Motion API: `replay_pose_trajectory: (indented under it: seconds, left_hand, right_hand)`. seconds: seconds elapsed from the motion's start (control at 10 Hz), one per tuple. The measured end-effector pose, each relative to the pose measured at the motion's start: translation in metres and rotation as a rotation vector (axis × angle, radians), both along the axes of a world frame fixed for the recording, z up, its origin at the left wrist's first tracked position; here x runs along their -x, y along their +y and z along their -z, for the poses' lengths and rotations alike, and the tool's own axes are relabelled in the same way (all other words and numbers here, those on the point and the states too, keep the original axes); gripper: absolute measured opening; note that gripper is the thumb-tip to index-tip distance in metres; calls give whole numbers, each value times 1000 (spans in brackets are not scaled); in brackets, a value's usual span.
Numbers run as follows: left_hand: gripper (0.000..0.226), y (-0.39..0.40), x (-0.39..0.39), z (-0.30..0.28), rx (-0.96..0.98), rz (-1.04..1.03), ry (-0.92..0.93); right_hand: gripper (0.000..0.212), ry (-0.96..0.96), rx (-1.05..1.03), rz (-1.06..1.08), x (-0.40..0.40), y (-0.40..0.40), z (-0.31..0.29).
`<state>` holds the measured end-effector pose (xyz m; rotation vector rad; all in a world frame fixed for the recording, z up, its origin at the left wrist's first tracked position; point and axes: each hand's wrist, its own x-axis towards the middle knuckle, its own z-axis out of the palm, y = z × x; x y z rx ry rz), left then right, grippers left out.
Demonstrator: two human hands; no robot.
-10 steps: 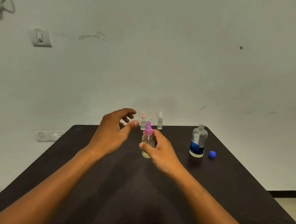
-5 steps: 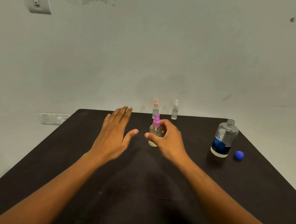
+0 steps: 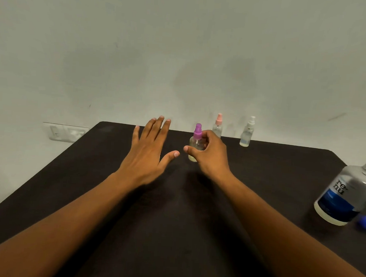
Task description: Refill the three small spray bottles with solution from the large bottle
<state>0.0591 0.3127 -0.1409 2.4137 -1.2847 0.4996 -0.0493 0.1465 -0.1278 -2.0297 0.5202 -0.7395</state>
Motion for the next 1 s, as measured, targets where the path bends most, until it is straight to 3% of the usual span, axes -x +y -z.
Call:
replay_pose_trajectory:
  seconds: [0.5,0.8,1.0]
  left_hand:
    - [81,-30,-66,23,-34,-42,25]
    - [81,-29,-66,25,-50,-39,40]
    - [82,-25,-49,15,-55,-36,28]
  right_hand:
    - [49,13,27,111,-125,-41,21]
    - [51,35,40,122,-141,-43,35]
    - [72,113,-8,82,-124,-42,26]
